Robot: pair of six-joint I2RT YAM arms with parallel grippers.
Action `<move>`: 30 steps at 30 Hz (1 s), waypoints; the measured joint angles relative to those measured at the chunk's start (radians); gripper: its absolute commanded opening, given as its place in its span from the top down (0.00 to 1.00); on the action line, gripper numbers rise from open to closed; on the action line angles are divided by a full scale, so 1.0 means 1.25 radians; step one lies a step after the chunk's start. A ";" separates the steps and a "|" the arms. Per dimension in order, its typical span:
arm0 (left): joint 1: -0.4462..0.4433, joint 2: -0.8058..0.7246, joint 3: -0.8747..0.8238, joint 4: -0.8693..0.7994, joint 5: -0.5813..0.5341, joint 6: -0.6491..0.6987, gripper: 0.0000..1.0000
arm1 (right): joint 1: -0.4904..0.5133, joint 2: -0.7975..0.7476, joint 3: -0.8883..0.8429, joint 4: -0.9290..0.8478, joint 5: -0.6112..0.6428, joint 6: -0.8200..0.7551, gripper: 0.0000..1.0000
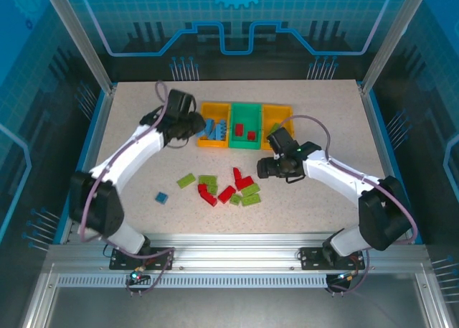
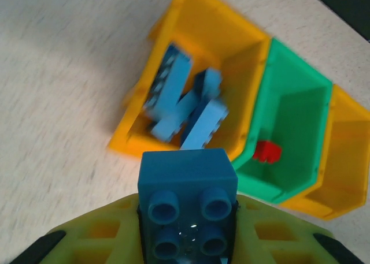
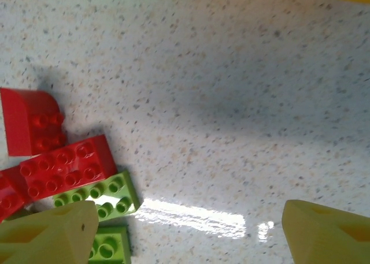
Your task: Sort the legos into containers by color
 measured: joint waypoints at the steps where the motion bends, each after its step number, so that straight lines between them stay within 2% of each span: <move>1: 0.005 0.046 0.047 0.003 0.010 0.021 0.71 | 0.013 0.004 0.000 0.004 -0.002 0.003 0.16; 8: 0.029 0.276 0.251 0.003 0.059 0.112 0.71 | 0.104 0.079 0.026 0.016 -0.003 0.014 0.16; 12: 0.038 0.333 0.302 -0.003 0.068 0.133 0.69 | 0.122 0.142 0.081 0.021 -0.005 0.015 0.16; 16: 0.043 0.352 0.316 -0.005 0.074 0.143 0.63 | 0.137 0.207 0.139 0.031 -0.014 0.011 0.16; 18: 0.044 0.355 0.318 -0.004 0.074 0.145 0.57 | 0.143 0.229 0.158 0.034 -0.020 0.008 0.17; 22: 0.044 0.362 0.320 -0.007 0.085 0.146 0.36 | 0.146 0.276 0.201 0.030 -0.034 -0.004 0.21; 24: 0.044 0.362 0.320 -0.013 0.086 0.146 0.21 | 0.146 0.305 0.227 0.027 -0.038 -0.011 0.26; 26: 0.044 0.362 0.319 -0.015 0.086 0.146 0.02 | 0.147 0.334 0.250 0.024 -0.038 -0.023 0.37; 30: 0.044 0.341 0.288 -0.013 0.085 0.138 0.01 | 0.147 0.382 0.299 0.009 -0.044 -0.044 0.59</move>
